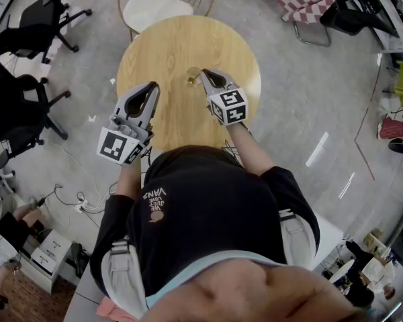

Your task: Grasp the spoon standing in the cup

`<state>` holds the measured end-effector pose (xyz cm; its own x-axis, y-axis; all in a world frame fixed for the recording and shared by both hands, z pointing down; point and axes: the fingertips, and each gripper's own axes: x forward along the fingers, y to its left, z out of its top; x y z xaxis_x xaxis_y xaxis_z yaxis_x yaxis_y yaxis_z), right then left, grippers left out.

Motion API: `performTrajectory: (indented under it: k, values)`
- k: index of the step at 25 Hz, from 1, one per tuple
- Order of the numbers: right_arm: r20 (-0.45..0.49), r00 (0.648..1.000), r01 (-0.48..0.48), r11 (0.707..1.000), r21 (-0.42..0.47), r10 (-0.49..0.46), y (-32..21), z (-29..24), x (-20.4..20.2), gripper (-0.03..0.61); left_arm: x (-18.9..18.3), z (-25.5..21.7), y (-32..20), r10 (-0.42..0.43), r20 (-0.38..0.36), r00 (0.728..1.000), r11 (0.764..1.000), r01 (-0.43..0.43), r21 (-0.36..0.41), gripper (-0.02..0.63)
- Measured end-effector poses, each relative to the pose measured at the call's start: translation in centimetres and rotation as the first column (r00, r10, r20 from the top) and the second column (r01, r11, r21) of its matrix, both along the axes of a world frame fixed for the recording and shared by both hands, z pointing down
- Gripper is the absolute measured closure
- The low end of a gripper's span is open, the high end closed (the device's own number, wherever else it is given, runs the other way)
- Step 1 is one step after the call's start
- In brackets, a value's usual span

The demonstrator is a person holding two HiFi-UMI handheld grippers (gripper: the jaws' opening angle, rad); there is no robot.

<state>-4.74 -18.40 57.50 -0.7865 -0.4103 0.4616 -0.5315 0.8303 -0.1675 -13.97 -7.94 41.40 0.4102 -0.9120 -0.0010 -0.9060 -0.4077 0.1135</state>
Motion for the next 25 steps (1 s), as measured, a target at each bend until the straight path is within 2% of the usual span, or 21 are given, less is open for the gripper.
performTrajectory:
  k: [25]
  values:
    - [0.05,0.998,-0.025,0.998,0.049,0.023,0.5,-3.2,0.6,0.577,0.1,-0.3,0.7,0.026,-0.015,1.0,1.0,-0.026,0.011,0.598]
